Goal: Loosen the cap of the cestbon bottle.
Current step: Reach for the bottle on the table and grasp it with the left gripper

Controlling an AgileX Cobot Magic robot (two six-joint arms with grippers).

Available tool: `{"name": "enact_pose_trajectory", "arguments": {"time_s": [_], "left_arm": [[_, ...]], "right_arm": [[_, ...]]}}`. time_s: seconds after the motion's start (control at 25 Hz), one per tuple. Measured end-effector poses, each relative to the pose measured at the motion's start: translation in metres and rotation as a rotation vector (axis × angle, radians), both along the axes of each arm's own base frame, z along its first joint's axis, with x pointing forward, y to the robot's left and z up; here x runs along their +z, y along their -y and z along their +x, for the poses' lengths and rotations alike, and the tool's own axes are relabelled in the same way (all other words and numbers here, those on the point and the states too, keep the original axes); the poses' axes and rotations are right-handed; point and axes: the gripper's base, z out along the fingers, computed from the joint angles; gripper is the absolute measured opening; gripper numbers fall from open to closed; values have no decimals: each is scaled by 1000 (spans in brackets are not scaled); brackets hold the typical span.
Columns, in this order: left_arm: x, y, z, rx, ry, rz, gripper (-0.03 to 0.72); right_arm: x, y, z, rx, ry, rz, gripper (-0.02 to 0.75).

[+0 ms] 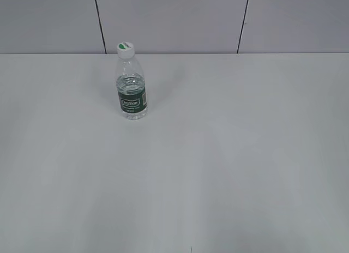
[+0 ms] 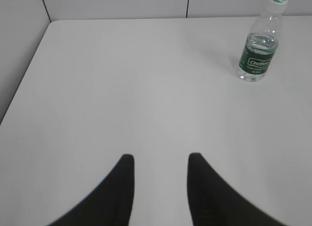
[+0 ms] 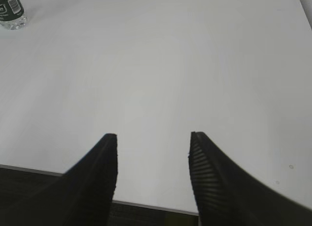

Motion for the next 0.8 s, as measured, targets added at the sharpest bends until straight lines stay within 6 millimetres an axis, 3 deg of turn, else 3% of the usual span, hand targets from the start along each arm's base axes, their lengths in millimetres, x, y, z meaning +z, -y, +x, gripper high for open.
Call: {"name": "enact_pose_trajectory", "arguments": {"time_s": [0.8], "left_arm": [[0, 0, 0, 0, 0, 0, 240]], "right_arm": [[0, 0, 0, 0, 0, 0, 368]]}}
